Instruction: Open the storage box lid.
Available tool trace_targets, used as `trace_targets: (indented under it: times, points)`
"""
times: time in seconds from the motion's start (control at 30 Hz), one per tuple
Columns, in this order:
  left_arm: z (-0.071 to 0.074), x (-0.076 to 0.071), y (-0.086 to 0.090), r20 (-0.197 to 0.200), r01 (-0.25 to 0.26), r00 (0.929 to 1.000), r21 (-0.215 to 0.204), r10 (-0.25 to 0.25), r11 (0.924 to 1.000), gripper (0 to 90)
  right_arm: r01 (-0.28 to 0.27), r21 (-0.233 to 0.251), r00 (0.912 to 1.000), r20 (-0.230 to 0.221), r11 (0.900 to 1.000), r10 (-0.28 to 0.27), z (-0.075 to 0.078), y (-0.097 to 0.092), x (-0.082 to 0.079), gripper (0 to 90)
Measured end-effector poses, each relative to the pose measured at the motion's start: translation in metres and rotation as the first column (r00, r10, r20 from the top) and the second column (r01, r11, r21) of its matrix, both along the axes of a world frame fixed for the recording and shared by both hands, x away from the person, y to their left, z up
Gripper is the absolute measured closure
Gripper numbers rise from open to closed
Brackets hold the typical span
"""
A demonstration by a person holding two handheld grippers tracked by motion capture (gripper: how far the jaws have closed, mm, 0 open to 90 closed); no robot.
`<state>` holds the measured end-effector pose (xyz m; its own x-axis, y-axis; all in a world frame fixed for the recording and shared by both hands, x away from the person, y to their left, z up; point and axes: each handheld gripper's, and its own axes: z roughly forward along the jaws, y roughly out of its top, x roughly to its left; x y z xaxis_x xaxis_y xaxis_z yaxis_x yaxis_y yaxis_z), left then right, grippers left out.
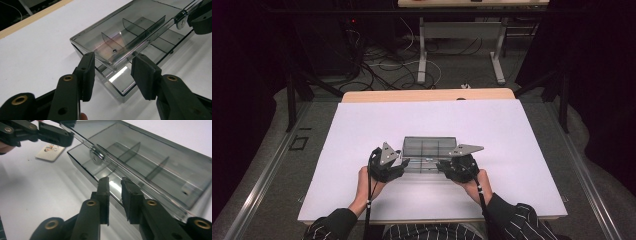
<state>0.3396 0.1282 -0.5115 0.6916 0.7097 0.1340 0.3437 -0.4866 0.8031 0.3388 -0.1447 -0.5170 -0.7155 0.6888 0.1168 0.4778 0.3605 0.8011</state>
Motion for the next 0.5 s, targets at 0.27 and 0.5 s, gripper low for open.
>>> trace_targets:
  times: [0.27,0.5]
  points:
    - [0.001,-0.001,0.000,0.009,0.002,1.0000,-0.011,-0.001,0.9999,57.6,0.054,-0.013,0.9981,-0.029,0.9984,-0.055,0.002,-0.028,0.002,68.3]
    - [0.001,-0.002,0.000,0.013,-0.002,0.9999,-0.021,0.002,0.9998,58.1,0.121,-0.036,0.9926,-0.009,0.9920,-0.121,0.003,-0.040,0.007,63.9]
